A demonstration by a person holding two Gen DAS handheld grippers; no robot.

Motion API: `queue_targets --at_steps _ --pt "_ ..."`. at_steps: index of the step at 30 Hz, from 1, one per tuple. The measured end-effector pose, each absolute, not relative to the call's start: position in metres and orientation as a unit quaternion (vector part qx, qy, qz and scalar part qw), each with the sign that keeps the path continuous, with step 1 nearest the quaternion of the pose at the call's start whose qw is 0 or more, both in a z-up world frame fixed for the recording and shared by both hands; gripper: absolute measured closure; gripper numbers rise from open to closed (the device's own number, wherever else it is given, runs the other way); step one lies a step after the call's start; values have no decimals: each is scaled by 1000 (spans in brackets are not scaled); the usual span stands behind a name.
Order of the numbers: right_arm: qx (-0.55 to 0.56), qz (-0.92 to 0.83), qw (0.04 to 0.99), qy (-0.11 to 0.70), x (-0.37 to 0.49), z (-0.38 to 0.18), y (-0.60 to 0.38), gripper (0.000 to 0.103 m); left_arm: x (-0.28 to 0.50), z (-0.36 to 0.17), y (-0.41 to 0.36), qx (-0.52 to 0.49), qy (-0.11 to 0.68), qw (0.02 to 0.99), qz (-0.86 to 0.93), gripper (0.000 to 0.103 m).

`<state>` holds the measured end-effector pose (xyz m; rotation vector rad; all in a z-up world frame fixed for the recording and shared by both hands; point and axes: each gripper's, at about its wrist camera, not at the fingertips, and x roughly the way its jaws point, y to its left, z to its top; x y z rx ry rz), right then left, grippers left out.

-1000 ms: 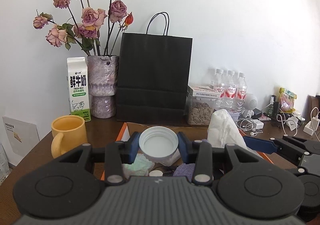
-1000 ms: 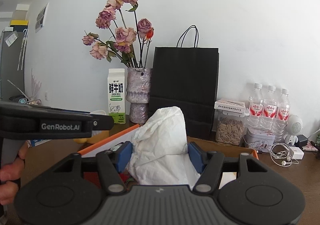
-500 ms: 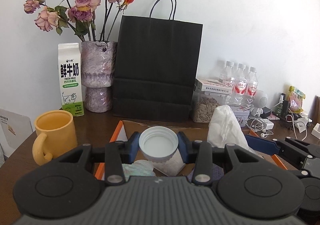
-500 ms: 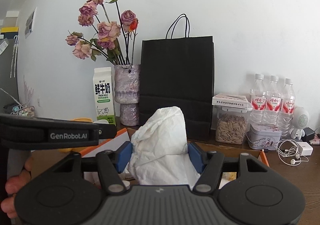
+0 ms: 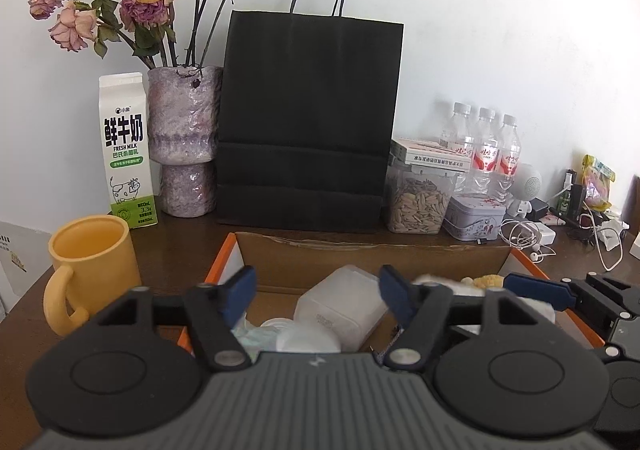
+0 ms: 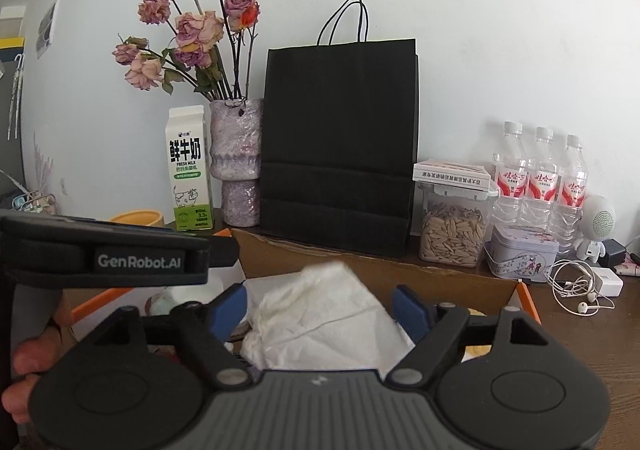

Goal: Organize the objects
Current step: 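Release the tissue from the right tool while the left tool drops the cap into the box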

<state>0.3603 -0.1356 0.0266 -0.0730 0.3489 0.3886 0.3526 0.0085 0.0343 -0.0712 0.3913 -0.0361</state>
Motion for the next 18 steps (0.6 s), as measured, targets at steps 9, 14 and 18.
queue_targets --at_steps 9,14,18 --pt "-15 176 970 165 358 32 -150 1 348 40 14 -40 177 983 -1 0" --pt "-11 166 972 164 354 35 -155 1 340 43 17 -43 172 984 6 0" --pt "-9 162 974 160 344 37 -158 1 329 45 18 -44 172 984 8 0"
